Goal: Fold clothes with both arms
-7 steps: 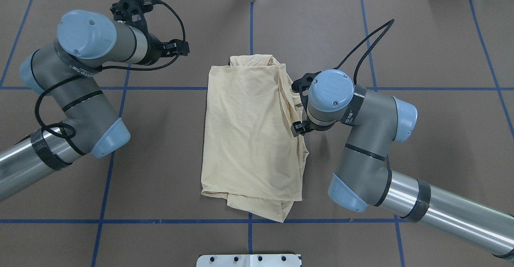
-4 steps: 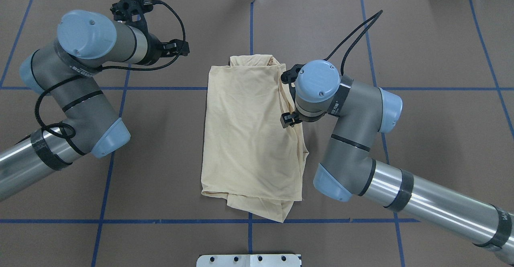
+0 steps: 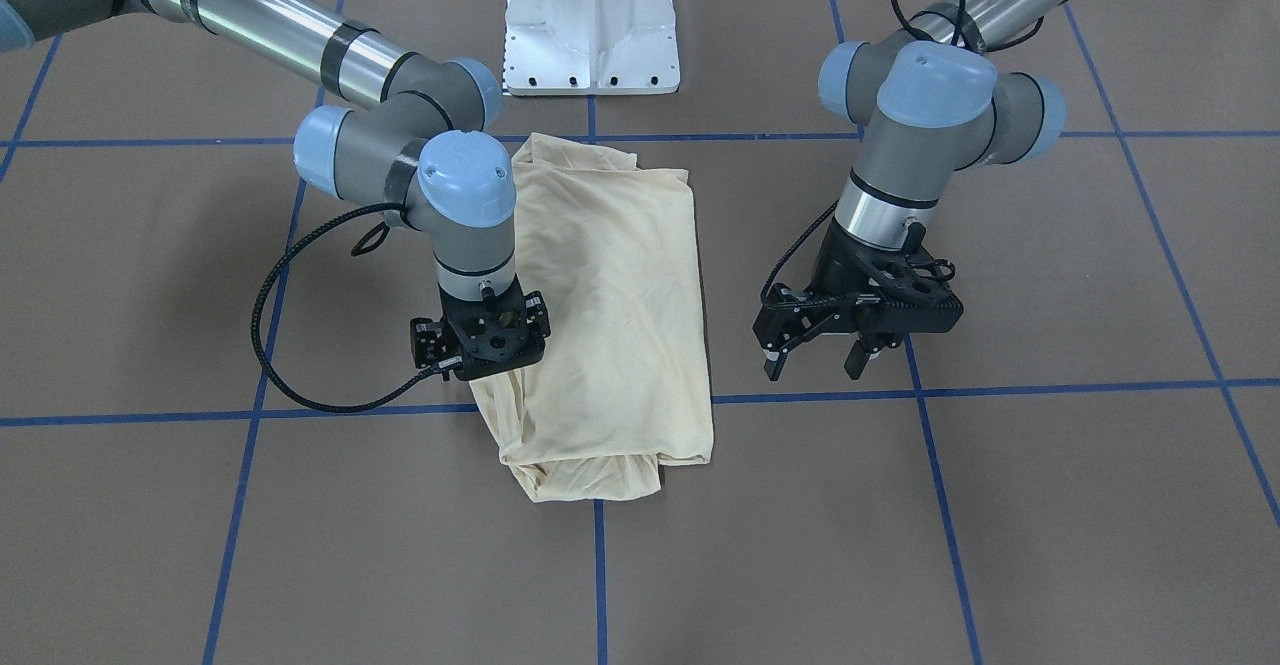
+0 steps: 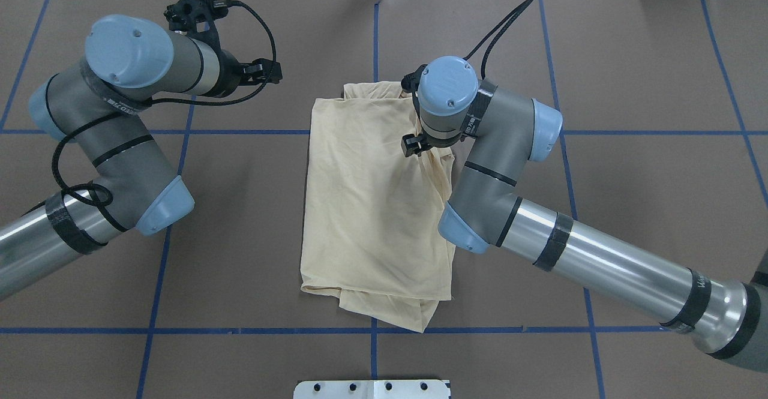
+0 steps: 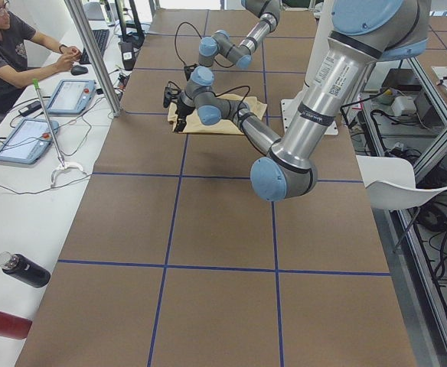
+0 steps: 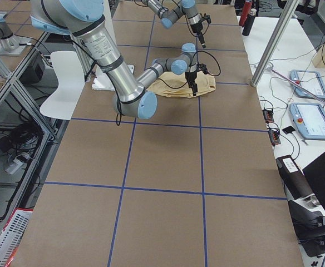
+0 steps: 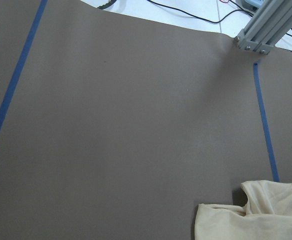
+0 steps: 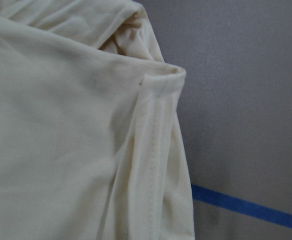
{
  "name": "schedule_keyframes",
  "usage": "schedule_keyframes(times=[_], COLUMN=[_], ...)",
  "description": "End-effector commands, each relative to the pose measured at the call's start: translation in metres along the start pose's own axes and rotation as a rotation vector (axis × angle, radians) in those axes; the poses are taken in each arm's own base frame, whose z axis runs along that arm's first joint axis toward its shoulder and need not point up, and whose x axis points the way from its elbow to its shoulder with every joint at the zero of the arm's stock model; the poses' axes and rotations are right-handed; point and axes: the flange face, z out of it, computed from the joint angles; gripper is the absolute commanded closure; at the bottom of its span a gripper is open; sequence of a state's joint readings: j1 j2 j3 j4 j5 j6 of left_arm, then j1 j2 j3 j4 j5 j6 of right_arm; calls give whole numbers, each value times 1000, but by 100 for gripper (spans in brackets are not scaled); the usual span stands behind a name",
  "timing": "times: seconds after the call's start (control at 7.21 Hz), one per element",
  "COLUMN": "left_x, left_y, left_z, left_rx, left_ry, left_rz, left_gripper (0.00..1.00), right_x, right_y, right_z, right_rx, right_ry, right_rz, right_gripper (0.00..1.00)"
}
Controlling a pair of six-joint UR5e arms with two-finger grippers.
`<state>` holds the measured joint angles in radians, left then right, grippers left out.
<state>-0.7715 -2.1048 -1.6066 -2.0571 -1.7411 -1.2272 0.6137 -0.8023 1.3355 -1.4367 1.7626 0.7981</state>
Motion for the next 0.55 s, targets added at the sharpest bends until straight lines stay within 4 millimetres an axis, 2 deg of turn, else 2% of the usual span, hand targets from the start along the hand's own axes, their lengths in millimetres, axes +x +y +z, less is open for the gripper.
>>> schedule_keyframes(times=[0.0,0.28,0.42], left_x=[0,1,1], left_y=[0,0,0], left_z=[0,0,0], left_rx=[0,0,0], left_ry=[-1,1,1], left_rz=[1,2,2], left_gripper=[0,0,0], right_x=[-1,-6,-13], right_y=[-5,-9,-14], right_z=[8,9,1], right_rx=[-4,-7,0], right_ry=[4,2,-10], right_rz=[3,3,4], right_gripper=[0,0,0])
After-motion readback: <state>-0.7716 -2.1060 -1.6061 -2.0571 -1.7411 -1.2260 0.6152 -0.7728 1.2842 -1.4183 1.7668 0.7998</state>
